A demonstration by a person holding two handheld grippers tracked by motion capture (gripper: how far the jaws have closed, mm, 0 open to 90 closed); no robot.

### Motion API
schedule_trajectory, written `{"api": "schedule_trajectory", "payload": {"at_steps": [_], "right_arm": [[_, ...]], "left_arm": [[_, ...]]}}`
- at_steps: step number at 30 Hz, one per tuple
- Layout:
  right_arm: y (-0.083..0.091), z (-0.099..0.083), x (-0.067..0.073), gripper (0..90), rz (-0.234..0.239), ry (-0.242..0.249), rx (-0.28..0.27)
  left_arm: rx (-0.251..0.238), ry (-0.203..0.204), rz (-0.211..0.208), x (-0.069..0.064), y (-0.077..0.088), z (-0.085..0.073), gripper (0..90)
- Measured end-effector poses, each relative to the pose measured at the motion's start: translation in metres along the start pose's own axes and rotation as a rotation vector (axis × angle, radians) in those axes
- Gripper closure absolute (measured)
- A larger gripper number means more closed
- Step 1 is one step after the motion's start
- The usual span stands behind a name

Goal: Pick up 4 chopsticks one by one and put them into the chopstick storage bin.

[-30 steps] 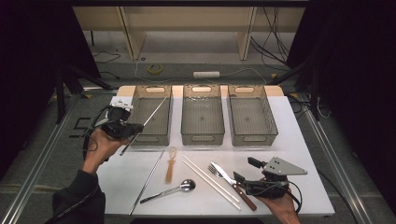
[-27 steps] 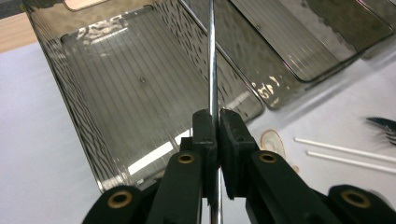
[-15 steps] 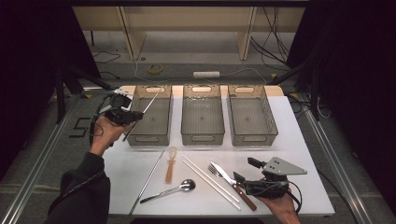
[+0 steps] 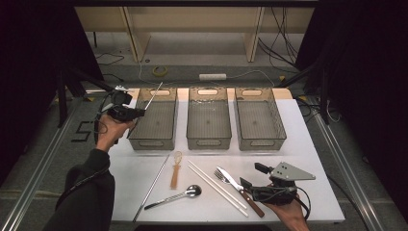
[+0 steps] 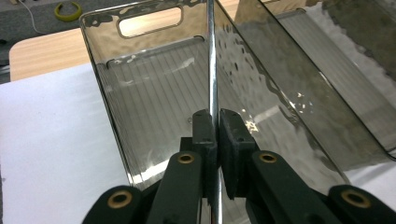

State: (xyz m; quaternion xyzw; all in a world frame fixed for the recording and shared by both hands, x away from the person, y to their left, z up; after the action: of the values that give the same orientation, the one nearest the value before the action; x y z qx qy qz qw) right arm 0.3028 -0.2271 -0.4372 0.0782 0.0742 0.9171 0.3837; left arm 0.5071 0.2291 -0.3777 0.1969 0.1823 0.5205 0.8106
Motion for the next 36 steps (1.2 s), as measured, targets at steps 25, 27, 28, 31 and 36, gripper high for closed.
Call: {"api": "schedule_trajectory", "payload": {"at_steps": [25, 27, 28, 31, 36], "right_arm": [[-0.001, -0.001, 0.0, 26.6, 0.006, -0.003, 0.005], [-0.001, -0.001, 0.0, 26.6, 0.005, -0.005, 0.006], [-0.001, -0.001, 0.0, 26.6, 0.006, -0.004, 0.008], [-0.001, -0.001, 0.0, 26.8, 0.008, -0.002, 0.008], [-0.001, -0.002, 0.0, 26.9, 0.009, -0.001, 0.009]], "left_arm": [[-0.011, 0.018, 0.063, 0.016, -0.035, -0.012, 84.7], [-0.014, 0.02, 0.066, 0.017, -0.037, -0.013, 84.7], [-0.017, 0.025, 0.065, 0.017, -0.037, -0.014, 84.7], [-0.015, 0.024, 0.06, 0.018, -0.039, -0.016, 84.3], [-0.01, 0.076, 0.043, 0.021, -0.039, -0.016, 68.2]]}}
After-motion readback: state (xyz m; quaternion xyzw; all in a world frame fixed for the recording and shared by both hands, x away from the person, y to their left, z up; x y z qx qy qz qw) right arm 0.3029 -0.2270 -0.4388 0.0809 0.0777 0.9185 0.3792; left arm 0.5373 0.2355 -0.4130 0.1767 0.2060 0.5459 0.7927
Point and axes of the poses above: each handheld gripper's, and its own axes: y roughly backward along the jaws, z roughly out of its top, x roughly to its left, the point moved 1 cm from there along -y, roughly forward along the jaws, and after that the axes turned 14 degrees about -x, right-handed, at the moved point
